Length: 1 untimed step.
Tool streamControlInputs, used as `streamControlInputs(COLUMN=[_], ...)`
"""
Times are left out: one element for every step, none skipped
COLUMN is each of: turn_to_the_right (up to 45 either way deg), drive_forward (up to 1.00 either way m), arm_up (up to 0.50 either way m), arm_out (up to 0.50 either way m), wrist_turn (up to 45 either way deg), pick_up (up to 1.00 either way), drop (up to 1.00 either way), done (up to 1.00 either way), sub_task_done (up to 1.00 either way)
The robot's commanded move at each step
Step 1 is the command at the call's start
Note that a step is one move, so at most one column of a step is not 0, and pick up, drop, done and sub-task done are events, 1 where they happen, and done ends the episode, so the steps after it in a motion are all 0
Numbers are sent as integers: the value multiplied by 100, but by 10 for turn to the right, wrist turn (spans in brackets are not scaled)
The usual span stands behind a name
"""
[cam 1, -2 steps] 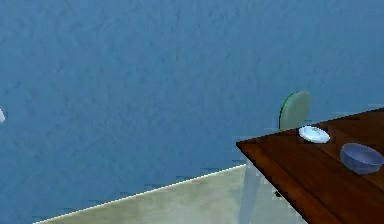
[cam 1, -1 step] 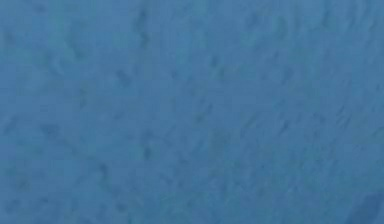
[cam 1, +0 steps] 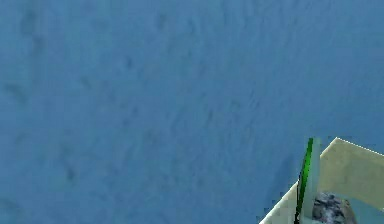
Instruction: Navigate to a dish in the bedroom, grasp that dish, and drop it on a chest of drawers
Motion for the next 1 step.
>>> streamControlInputs(turn_to_the_right=[0], drive_forward=[20], arm_up=[0], arm_out=[0], wrist_turn=[0], pick_up=[0], drop=[0], done=[0], sub_task_done=[0])
